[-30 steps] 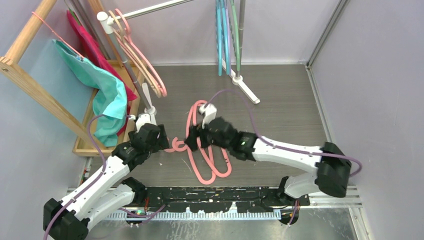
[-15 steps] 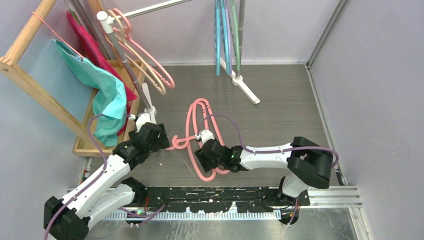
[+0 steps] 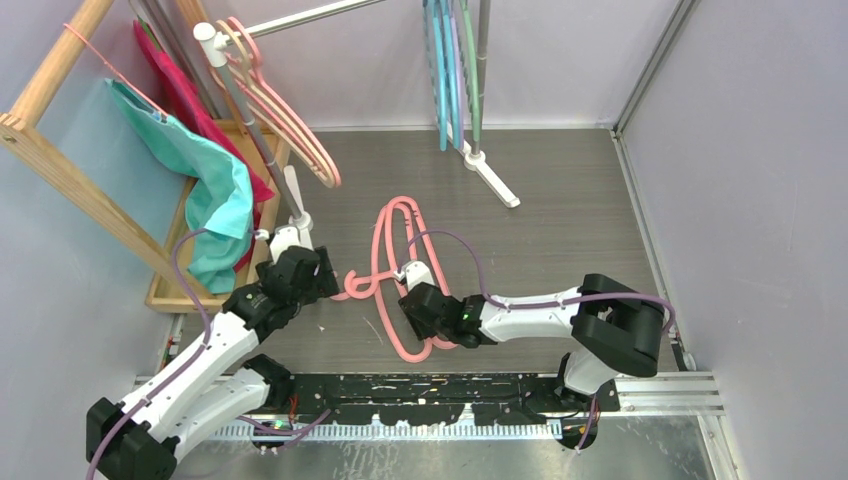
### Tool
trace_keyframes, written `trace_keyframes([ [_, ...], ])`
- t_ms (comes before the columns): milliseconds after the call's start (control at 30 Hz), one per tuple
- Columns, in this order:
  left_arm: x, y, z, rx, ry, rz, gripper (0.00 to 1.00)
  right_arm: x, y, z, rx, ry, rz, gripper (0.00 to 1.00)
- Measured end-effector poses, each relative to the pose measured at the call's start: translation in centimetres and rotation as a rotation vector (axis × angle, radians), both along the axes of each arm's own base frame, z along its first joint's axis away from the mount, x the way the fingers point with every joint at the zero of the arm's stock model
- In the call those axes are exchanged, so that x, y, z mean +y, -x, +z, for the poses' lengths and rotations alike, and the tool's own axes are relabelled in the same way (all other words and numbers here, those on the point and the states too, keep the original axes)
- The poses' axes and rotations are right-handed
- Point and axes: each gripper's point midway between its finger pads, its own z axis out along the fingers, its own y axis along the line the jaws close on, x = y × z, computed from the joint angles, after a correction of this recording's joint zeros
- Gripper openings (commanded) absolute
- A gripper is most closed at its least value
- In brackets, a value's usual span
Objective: Organize the hangers
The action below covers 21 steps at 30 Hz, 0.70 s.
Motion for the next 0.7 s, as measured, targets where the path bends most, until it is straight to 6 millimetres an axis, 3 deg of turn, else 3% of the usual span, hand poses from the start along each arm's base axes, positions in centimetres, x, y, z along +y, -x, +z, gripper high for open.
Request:
trace_keyframes([
  [133, 0.0, 0.1, 0.6, -0.028, 0.017, 0.001, 0.98, -0.2, 0.0, -0.1, -0.009, 0.013, -0.014, 0.44],
  [300, 0.1, 0.2, 1.2, -0.051, 0.032, 0.003, 0.98, -0.6, -0.2, -0.4, -0.03, 0.038, -0.049, 0.11],
  [400, 0.1, 0.2, 1.3, -0.054, 0.034, 0.004, 0.98, -0.7, -0.2, -0.3, -0.038, 0.04, -0.071, 0.02],
  [600, 0.3, 0.4, 1.3, -0.05, 0.031, 0.004, 0.98, -2.2, 0.4, 1.0, -0.038, 0.05, -0.094, 0.01],
  [700, 0.4, 0.5, 1.3, -0.048, 0.029, 0.004, 0.98, -3.0, 0.6, 4.0, -0.056, -0.002, -0.108, 0.01],
])
